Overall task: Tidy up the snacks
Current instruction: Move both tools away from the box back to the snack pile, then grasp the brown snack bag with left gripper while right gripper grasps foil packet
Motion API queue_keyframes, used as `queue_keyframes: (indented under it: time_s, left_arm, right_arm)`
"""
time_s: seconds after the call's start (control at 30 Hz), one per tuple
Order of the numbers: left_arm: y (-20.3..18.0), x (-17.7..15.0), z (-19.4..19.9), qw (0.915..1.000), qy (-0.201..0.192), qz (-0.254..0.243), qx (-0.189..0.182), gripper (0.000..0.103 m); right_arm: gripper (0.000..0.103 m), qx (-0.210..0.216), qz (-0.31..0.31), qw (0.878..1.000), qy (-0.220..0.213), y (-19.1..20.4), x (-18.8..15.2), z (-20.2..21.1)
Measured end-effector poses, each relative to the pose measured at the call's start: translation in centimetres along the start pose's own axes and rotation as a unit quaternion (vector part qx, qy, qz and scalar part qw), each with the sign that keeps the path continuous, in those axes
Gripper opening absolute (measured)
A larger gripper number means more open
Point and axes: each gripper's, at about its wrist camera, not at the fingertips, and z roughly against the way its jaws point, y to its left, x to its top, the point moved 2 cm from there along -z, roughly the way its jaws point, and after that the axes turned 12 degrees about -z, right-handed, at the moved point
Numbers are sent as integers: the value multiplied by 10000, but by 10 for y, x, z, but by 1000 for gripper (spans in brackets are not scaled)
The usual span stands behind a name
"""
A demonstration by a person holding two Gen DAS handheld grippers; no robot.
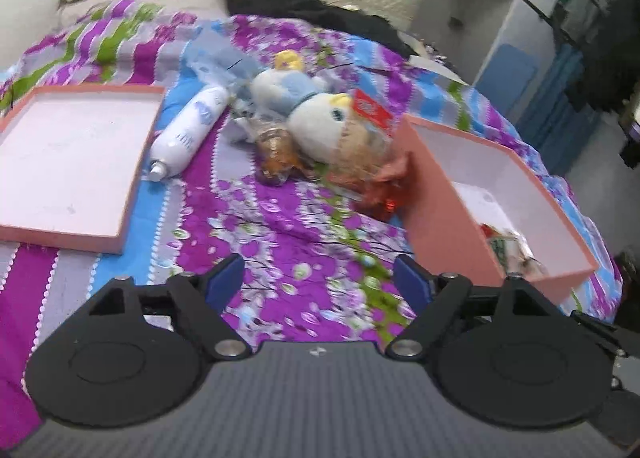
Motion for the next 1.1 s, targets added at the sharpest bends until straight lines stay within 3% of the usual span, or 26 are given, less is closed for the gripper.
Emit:
queue_keyframes:
  time_s: [0.2, 0.4, 0.63, 0.77, 1.0, 1.1]
  left_arm:
    - [48, -2, -60, 9982, 166, 580, 29, 87]
    - [75, 17, -128, 9978, 93, 633, -153, 86]
    - [94, 40, -192, 9958, 60, 797, -440, 85]
    - [104, 49, -219, 9917, -76, 1057, -731, 85]
    - [107, 65, -257, 9904, -154, 1129, -782, 85]
    - [105, 69, -270, 9906, -119, 1098, -810, 79]
  right_arm:
    - [40, -306, 150, 9994, 41, 3, -4, -69]
    - [40, -869, 47, 9958, -286, -4, 4, -142]
    - [39, -1354, -27, 9905, -224, -22, 2, -210]
    - [39, -1640, -255, 9860, -168, -31, 7, -231]
    - [38, -1863, -606, 9802, -284, -37, 20, -249]
    - [40, -1913, -863, 9772, -330, -44, 25, -257]
